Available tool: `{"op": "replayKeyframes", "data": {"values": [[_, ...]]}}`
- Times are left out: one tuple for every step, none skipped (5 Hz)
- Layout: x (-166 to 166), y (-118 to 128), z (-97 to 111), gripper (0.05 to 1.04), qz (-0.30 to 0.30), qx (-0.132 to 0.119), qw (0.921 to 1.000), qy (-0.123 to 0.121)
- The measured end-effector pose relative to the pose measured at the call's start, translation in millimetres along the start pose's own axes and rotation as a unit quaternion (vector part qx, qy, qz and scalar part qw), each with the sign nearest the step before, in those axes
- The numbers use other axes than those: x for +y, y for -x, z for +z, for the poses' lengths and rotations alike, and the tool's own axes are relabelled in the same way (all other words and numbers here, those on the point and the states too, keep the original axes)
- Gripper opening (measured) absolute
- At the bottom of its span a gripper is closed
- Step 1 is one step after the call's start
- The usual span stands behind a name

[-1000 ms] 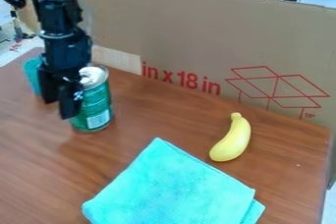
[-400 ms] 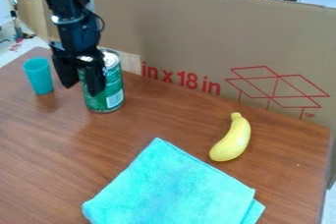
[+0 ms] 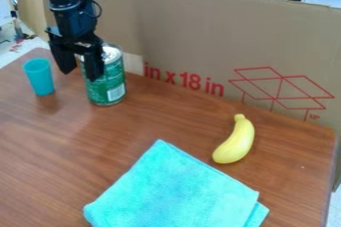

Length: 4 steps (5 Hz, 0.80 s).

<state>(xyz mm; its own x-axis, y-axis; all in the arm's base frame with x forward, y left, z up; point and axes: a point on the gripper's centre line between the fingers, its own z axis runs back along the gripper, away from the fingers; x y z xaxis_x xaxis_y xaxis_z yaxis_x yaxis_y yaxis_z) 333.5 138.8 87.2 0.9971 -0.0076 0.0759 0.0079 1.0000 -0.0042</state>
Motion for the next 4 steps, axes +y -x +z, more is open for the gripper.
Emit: {"op": "replayKeyframes", "data": {"values": [[1.6, 14.3, 10.0, 1.001, 0.012, 0.009, 0.9996, -0.024], [-10.0, 49.1, 34.0, 1.001, 0.022, 0.019, 0.9984, -0.048], [-26.0, 80.8, 57.6, 1.001, 0.012, 0.038, 0.9982, -0.044], [-31.4, 104.9, 63.2, 1.001, 0.012, 0.067, 0.9966, -0.045]]}}
